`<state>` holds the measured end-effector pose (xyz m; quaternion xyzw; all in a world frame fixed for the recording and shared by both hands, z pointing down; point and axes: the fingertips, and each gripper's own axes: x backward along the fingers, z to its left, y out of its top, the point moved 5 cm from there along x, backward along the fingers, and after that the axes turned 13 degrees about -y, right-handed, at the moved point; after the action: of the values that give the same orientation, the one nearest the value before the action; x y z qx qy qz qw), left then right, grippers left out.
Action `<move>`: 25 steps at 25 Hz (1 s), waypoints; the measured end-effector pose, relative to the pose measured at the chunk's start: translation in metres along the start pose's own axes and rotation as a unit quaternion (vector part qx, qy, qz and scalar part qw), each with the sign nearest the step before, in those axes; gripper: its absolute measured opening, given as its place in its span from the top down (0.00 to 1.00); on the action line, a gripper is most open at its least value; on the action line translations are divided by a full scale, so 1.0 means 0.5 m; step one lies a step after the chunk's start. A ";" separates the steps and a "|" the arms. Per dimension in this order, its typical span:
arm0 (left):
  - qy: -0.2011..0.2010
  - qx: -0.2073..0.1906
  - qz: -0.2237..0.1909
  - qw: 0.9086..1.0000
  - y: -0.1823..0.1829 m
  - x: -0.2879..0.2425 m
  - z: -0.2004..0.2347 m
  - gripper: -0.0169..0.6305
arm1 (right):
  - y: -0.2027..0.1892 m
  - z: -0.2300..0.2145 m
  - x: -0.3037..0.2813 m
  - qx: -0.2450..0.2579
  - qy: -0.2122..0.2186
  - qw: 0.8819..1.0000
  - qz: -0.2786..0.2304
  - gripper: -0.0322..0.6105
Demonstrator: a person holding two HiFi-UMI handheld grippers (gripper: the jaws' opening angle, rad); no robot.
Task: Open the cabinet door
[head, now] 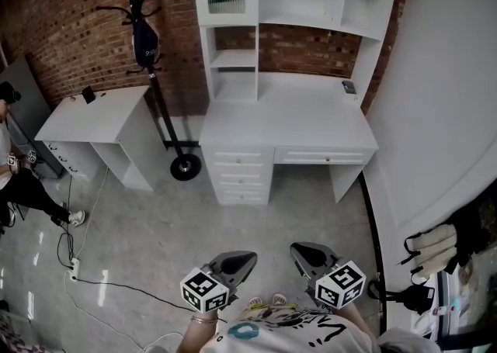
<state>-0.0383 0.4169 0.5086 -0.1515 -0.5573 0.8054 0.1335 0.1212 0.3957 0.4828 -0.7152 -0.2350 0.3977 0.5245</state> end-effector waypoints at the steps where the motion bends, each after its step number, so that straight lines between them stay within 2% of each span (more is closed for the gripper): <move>1: -0.001 -0.003 0.001 1.000 0.001 0.002 0.002 0.95 | 0.002 0.002 0.000 -0.002 -0.002 1.000 -0.004 0.90; 11: -0.007 -0.003 0.008 1.000 -0.003 0.001 0.011 0.95 | -0.003 0.002 0.007 -0.018 -0.012 1.000 -0.012 0.90; 25: 0.006 -0.013 -0.008 1.000 0.060 -0.086 0.110 0.95 | 0.053 -0.114 -0.089 -0.017 0.009 1.000 -0.022 0.90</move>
<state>-0.0218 0.3429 0.5027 -0.1538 -0.5678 0.7962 0.1416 0.1402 0.3210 0.4801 -0.7222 -0.2523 0.3753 0.5233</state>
